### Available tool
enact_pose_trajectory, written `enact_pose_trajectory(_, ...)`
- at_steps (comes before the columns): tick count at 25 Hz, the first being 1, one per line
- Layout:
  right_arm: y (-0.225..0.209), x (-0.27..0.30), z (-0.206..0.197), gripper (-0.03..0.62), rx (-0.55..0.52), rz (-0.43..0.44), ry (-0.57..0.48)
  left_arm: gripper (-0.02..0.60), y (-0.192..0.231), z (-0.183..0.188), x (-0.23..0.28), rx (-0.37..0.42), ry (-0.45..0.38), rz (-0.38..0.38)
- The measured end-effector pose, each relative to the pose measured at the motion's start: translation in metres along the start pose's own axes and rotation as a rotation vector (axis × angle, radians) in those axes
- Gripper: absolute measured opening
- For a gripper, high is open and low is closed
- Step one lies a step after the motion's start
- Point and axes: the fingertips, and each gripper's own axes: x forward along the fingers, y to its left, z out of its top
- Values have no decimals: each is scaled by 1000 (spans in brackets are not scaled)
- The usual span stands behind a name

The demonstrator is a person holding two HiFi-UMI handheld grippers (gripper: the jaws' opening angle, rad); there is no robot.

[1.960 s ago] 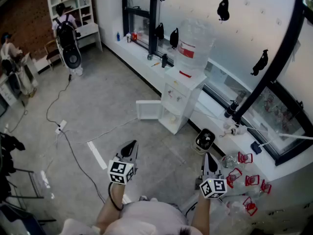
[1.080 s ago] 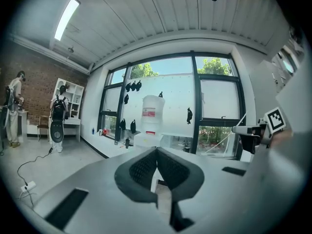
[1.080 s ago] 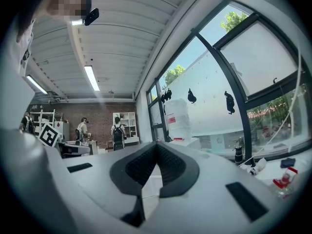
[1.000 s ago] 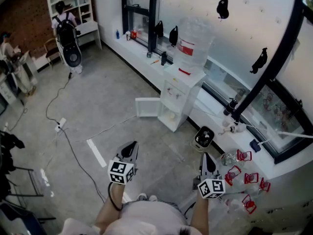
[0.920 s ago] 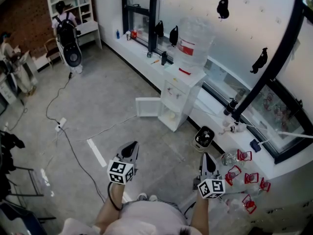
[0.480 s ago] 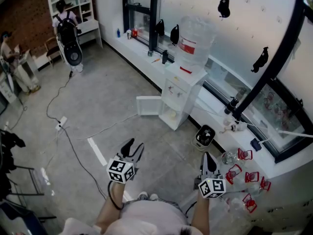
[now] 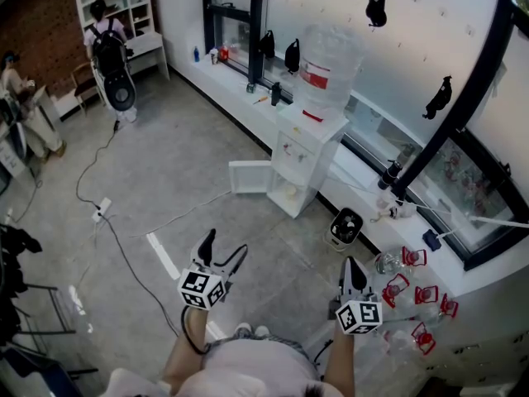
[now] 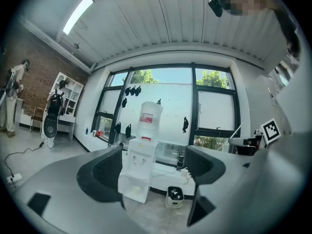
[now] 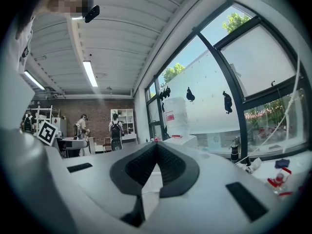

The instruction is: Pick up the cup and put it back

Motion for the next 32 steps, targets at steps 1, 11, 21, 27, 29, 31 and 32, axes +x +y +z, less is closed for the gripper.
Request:
enact_pose_trajectory(1, 2, 0, 0, 17, -1, -2, -1, 390, 1, -1, 0, 6, 8, -1)
enact_pose_trajectory(11, 12, 4, -8, 17, -3, -49, -12, 391, 22, -5, 16, 25, 28, -53)
enact_pose_trajectory(21, 20, 27, -30, 17, 20, -60, 13, 391, 51, -9, 33, 21, 36, -73)
enact_pose_trajectory(27, 18, 63, -28, 17, 22, -45, 13, 391, 68, -3, 60, 34, 33, -73)
enact_pose_trajectory(29, 13, 79, -27, 17, 16, -38, 11, 391, 72, 0, 74, 31, 23, -73)
enact_pose_trajectory(31, 8, 96, -28, 17, 17, -35, 9, 391, 79, 1, 90, 36, 19, -75)
enact_pose_trajectory(32, 5, 106, -29, 17, 17, -33, 9, 391, 82, 1, 99, 38, 19, -76)
